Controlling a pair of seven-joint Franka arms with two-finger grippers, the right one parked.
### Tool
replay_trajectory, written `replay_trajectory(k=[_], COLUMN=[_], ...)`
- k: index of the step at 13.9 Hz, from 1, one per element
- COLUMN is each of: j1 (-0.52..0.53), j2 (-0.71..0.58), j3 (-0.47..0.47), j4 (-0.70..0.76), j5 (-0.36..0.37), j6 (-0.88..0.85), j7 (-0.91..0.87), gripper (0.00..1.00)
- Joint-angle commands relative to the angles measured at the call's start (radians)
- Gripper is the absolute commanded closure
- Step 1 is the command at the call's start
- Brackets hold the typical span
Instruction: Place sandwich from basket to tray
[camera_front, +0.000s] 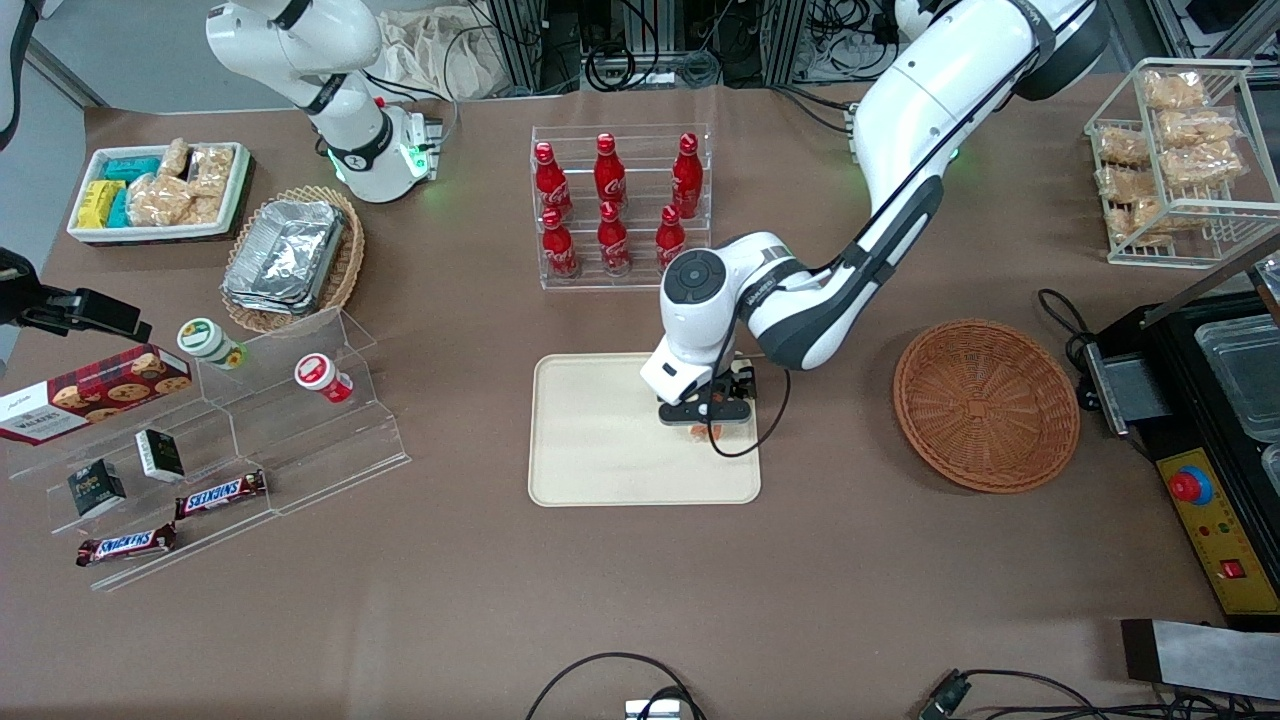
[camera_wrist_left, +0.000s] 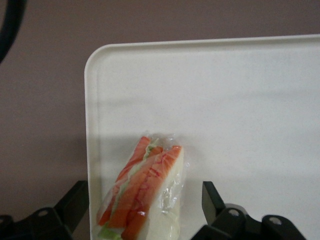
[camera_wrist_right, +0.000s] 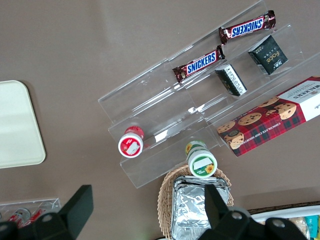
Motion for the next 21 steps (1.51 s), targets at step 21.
replay_trajectory(k=[21], j1=[0.427], j2=[-0.321], j3=[0.029], j4=[0.337], j5=[-0.251], j6=[-0.59], j7=[0.499], gripper=[0.0])
